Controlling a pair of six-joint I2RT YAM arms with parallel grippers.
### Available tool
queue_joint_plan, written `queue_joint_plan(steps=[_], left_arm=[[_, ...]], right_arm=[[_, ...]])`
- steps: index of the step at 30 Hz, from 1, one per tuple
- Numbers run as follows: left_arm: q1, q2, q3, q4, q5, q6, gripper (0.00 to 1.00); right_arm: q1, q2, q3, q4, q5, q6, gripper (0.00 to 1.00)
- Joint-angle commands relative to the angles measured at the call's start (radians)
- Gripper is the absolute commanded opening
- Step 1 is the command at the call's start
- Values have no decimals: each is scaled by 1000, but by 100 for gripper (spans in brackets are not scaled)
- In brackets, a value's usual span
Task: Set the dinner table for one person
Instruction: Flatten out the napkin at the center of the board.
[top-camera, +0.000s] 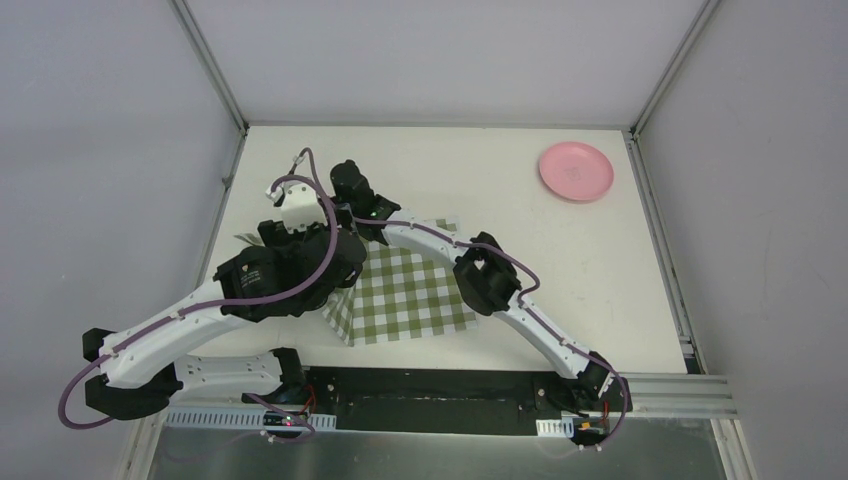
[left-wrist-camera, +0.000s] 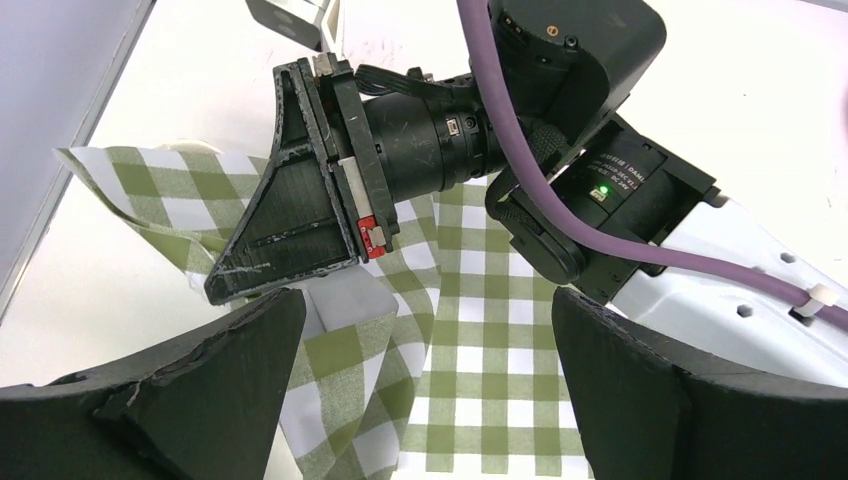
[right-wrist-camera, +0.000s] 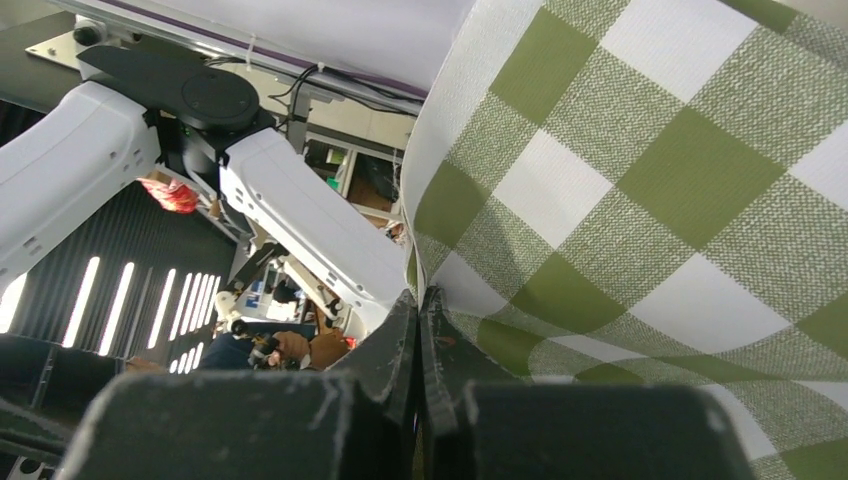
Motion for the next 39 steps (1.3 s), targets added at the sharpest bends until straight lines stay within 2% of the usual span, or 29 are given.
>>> queue_joint_plan(steps=[1, 6, 8, 10, 12, 13, 15, 19, 22, 27, 33, 39], left_arm=[[4, -10, 27, 16, 13, 24, 99], [4, -11, 31, 27, 56, 47, 99], [3, -15, 24, 78, 113, 104, 94], [4, -20, 19, 119, 171, 137, 82], [4, -25, 15, 159, 232, 168, 56], [4, -25, 17, 164, 260, 170, 46], [4, -20, 29, 170, 332, 181, 42], [5, 7, 64, 151, 457, 182, 40], [6, 16, 85, 80, 497, 153, 41], [5, -77, 47, 36, 510, 87, 33], [6, -95, 32, 33, 490, 93, 29], [6, -3, 35, 36, 493, 107, 26]], right_arm=[[16, 5, 31, 154, -66, 110, 0], [16, 8, 34, 161, -76, 110, 0], [16, 8, 35, 162, -76, 108, 0], [16, 11, 42, 162, -79, 110, 0], [16, 13, 44, 159, -79, 112, 0], [16, 14, 45, 159, -82, 113, 0], [16, 13, 41, 159, -84, 113, 0], [15, 9, 28, 159, -88, 109, 0], [12, -6, -3, 168, -92, 103, 0], [-15, -52, -63, 169, -74, 55, 0], [-30, -20, 0, 168, -89, 68, 0], [-12, 19, 19, 389, -137, 237, 0]])
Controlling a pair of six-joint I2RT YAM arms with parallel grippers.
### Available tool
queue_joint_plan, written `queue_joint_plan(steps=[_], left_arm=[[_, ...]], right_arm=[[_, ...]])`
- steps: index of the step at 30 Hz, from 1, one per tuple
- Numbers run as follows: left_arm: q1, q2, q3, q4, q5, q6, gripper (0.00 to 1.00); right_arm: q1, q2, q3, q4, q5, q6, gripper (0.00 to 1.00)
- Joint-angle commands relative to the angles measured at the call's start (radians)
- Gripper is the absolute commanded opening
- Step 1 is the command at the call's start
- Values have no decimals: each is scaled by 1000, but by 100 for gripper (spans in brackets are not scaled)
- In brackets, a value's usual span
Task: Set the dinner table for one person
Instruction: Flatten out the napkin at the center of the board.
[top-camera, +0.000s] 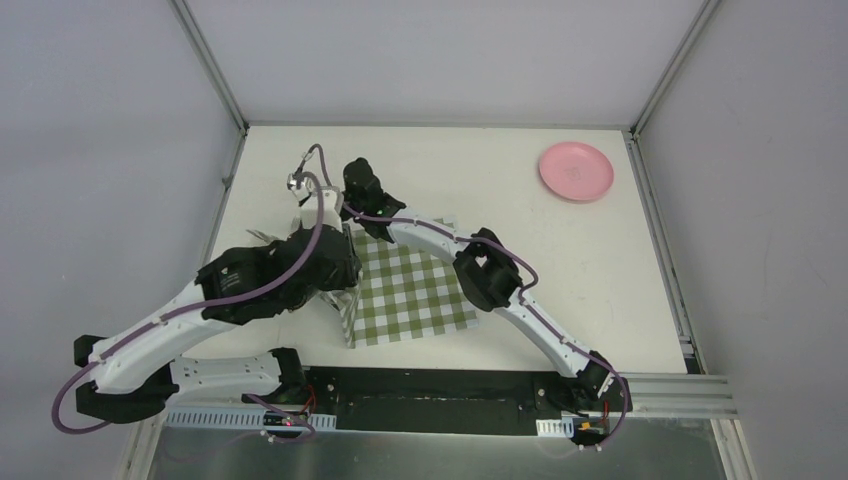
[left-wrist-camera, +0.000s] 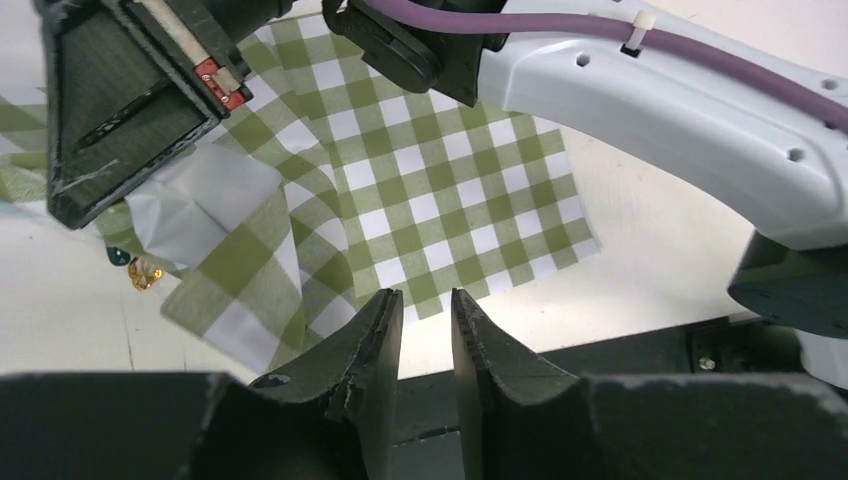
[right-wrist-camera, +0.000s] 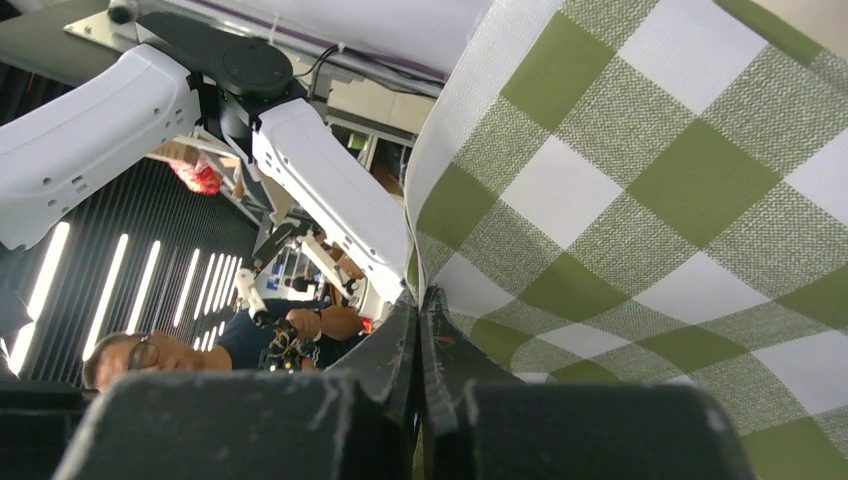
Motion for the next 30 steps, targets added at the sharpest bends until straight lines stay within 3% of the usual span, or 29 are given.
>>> queue_joint_plan(steps=[1, 11, 18, 19, 22, 23, 30], left_arm=[[6, 76, 3, -8, -2, 3, 25], [4, 67, 55, -19, 57, 19, 1], [4, 0, 93, -33, 67, 31, 5], [4, -3, 94, -36, 63, 30, 5], [4, -11, 93, -37, 59, 29, 5], [4, -12, 93, -37, 57, 30, 5], [4, -17, 103, -37, 45, 35, 6]], right_arm=[[27, 7, 75, 224, -63, 113, 0], [48, -16, 61, 323, -111, 114, 0], [68, -11, 72, 332, -94, 76, 0], [71, -8, 75, 325, -96, 74, 6], [85, -5, 68, 350, -120, 103, 59], [93, -8, 59, 370, -137, 119, 71], [145, -17, 69, 368, -203, 121, 85]])
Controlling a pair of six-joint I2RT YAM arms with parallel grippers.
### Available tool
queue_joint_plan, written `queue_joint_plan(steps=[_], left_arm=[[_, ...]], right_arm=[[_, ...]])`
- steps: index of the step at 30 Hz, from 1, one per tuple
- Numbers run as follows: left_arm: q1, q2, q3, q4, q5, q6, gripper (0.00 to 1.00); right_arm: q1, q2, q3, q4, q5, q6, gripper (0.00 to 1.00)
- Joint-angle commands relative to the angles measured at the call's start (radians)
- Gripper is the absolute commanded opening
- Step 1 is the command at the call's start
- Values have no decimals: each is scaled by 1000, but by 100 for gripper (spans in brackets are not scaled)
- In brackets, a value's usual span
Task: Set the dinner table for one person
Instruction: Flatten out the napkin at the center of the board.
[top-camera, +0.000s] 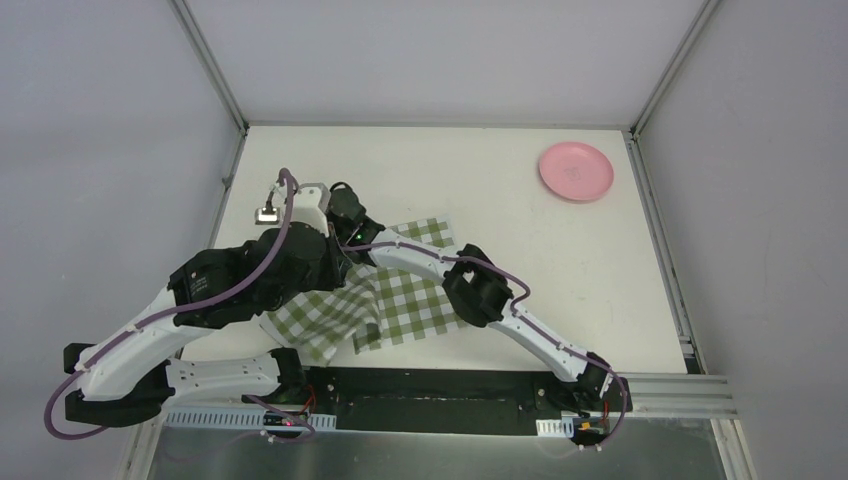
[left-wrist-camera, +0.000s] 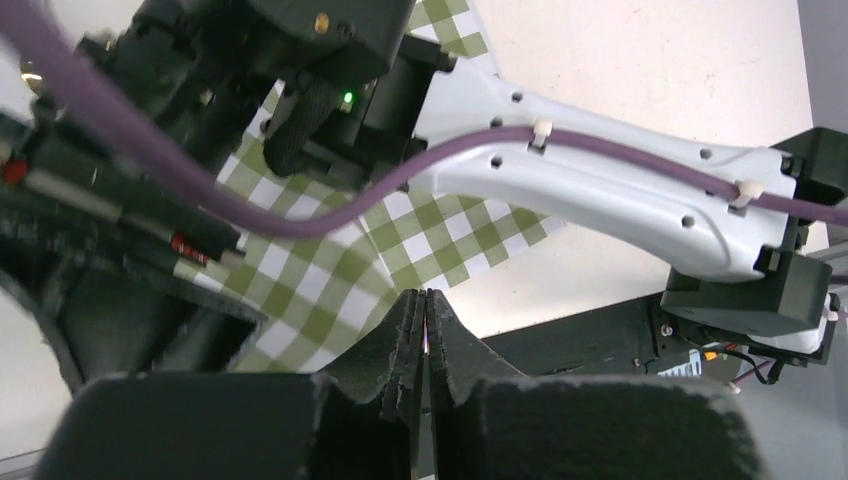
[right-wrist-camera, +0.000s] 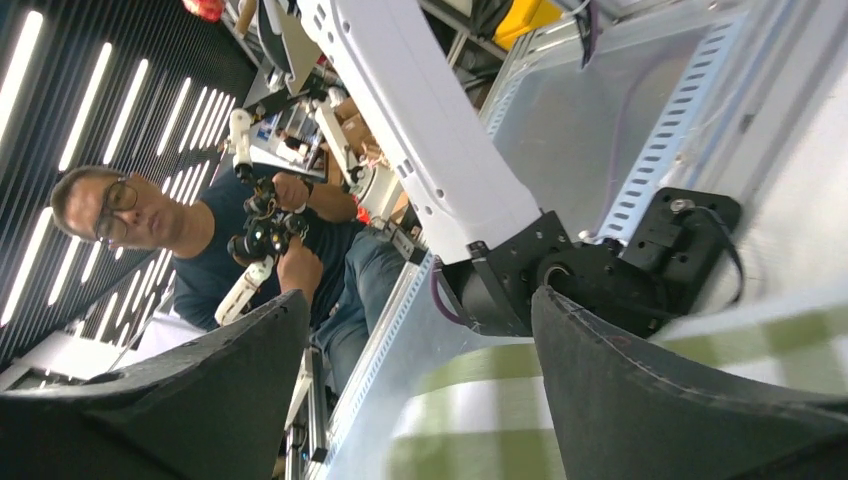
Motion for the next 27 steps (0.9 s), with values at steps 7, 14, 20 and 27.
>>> queue_joint_plan(steps=[7, 14, 20, 27], left_arm=[[4, -17, 29, -3, -21, 16, 4], [4, -20, 24, -5, -28, 17, 4], [4, -21, 2, -5, -56, 15, 0], [6, 33, -35, -3, -115, 10, 0]], right_arm=[[19, -41, 44, 58, 18, -32, 86], [-127, -128, -125, 49, 256, -56, 81], [-240, -342, -456, -48, 326, -138, 36], [-209, -584, -380, -1449, 887, -1092, 56]])
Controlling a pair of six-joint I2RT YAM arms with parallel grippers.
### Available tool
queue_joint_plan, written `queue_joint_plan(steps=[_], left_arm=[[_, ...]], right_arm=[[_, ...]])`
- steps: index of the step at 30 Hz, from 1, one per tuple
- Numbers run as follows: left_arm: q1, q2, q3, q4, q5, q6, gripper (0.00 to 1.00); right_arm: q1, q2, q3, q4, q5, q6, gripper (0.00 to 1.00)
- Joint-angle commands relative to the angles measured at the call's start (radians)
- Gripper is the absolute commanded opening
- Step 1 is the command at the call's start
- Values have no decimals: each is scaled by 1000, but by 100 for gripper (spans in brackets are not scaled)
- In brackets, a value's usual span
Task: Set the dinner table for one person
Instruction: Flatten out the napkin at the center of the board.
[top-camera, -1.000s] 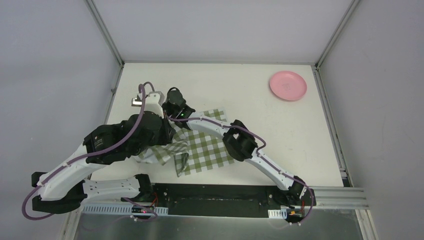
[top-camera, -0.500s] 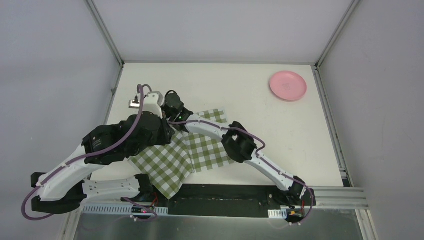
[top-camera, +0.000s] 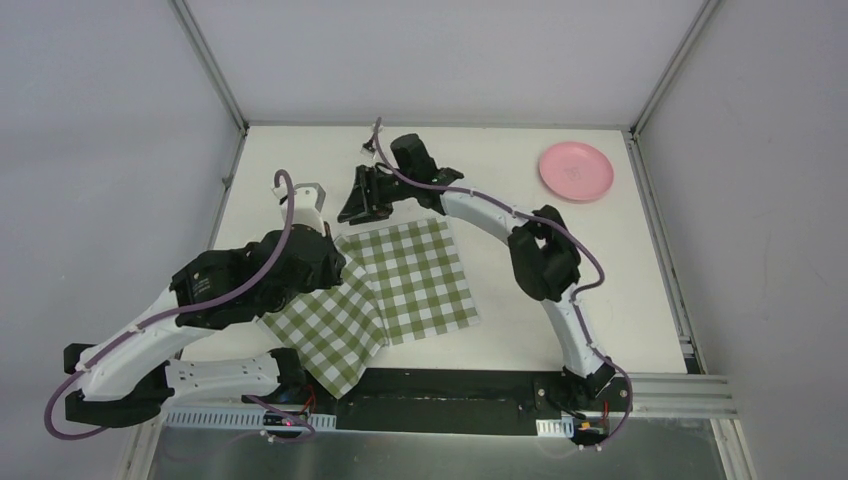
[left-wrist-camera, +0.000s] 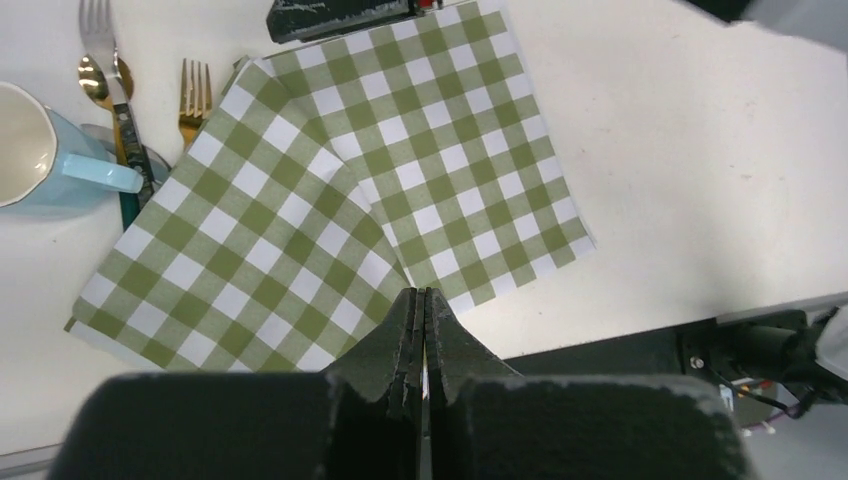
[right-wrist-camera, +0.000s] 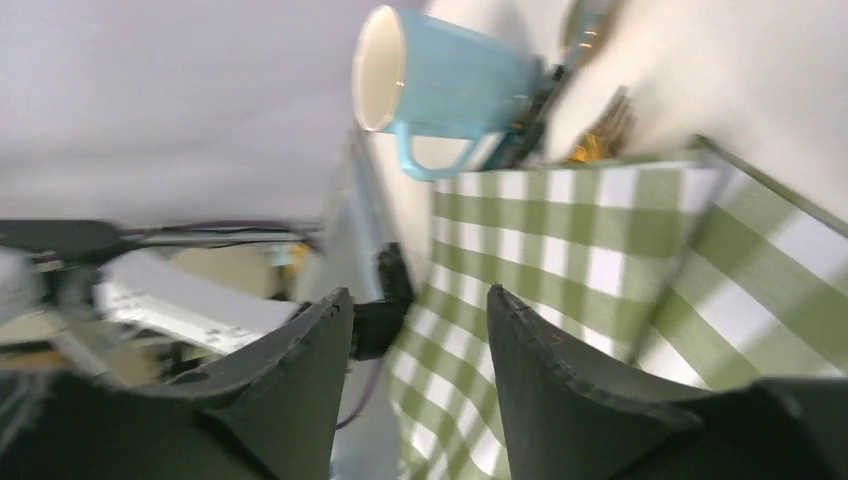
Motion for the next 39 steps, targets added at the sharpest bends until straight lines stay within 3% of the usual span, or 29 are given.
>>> queue_joint_plan(steps=[1, 3, 7, 10, 17, 31, 39], left_arm=[[5, 57, -18, 9, -54, 13, 0], [5, 85, -15, 20, -49, 18, 0], [5, 109, -19, 49, -40, 32, 0], [6, 109, -21, 57, -38, 36, 0], [6, 108, -15, 65, -29, 46, 0], [6, 123, 4, 67, -24, 54, 0], [5, 107, -2, 68, -13, 50, 0]], right_arm=[[99, -189, 173, -891, 513, -593, 56], [100, -210, 161, -1031, 723, -617, 56], [96, -272, 36, -1126, 1085, -601, 58], [77, -316, -107, -1116, 1193, -562, 58], [23, -387, -382, -917, 1109, -513, 56], [38, -356, -345, -889, 1113, -514, 54], [55, -303, -344, -899, 1207, -526, 53]])
